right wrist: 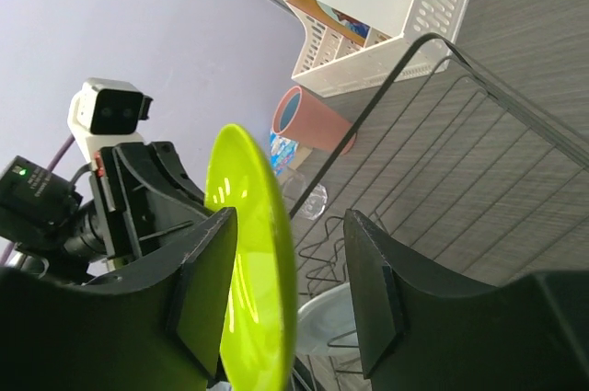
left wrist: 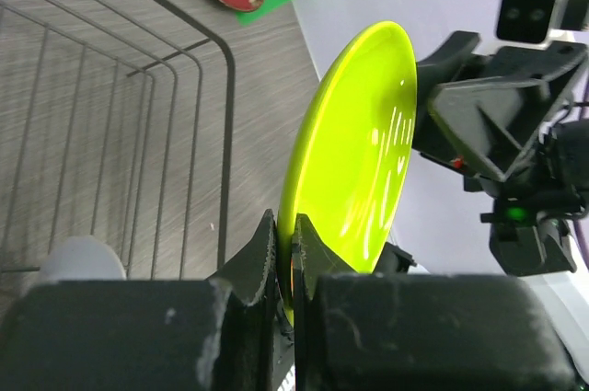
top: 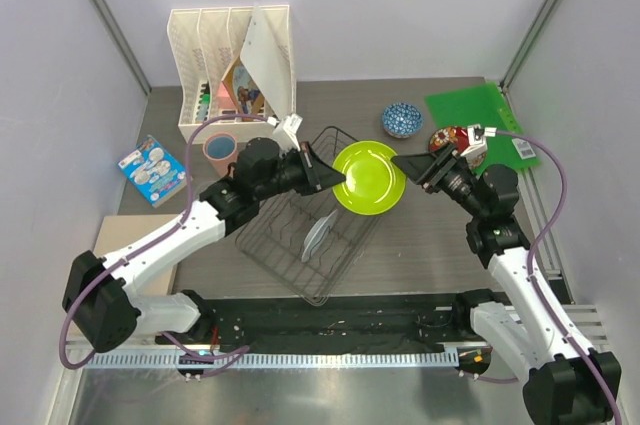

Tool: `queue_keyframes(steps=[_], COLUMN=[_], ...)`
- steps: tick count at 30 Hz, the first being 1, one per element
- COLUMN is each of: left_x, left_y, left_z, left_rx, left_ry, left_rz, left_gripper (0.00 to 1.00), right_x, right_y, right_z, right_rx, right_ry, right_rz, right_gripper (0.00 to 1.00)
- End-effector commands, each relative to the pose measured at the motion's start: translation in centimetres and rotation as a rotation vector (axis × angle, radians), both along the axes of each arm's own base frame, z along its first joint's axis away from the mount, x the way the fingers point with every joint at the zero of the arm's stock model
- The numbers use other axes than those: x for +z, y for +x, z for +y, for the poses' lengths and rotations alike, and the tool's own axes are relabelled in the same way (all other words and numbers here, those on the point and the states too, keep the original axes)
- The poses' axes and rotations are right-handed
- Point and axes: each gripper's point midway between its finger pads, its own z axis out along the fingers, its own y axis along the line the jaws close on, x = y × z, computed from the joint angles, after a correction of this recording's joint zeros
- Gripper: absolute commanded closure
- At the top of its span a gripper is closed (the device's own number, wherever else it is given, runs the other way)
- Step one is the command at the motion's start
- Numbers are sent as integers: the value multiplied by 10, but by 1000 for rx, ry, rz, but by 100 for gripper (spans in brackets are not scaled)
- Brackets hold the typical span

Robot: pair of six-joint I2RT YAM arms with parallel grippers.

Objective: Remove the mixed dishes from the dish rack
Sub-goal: Place the plate at the center of the board.

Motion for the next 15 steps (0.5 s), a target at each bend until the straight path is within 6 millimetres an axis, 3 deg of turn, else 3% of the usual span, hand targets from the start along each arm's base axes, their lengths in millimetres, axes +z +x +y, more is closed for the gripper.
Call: queue_keyframes(steps=[1, 6, 9, 11, 12, 14, 15], left_x=[48, 42, 42, 44, 45, 53, 53], left_y=[-2, 1, 4, 10, 13, 21, 25], left_z=[-10, -12, -12, -11, -12, -10, -10], left_rx=[-50, -51, -45, -29, -25, -14, -7], left_ry=[-131, -124, -119, -103, -97, -94, -92], left_rz=[-77, -67, -77, -99, -102, -122, -121], left_gripper=[100, 100, 100, 100, 100, 100, 100], right_x=[10, 6, 1, -5, -6, -5, -6], right_y=[-1, -2, -5, -6, -7, -6, -6], right_z=[4, 12, 22, 29, 30, 29, 28], right_rx=[33, 87, 156, 198, 204, 190, 184], right_ry=[-21, -12, -11, -19, -21, -23, -24], right_rz=[-42, -33, -8, 16, 23, 21, 26], right_gripper=[44, 47, 55, 73, 87, 99, 99])
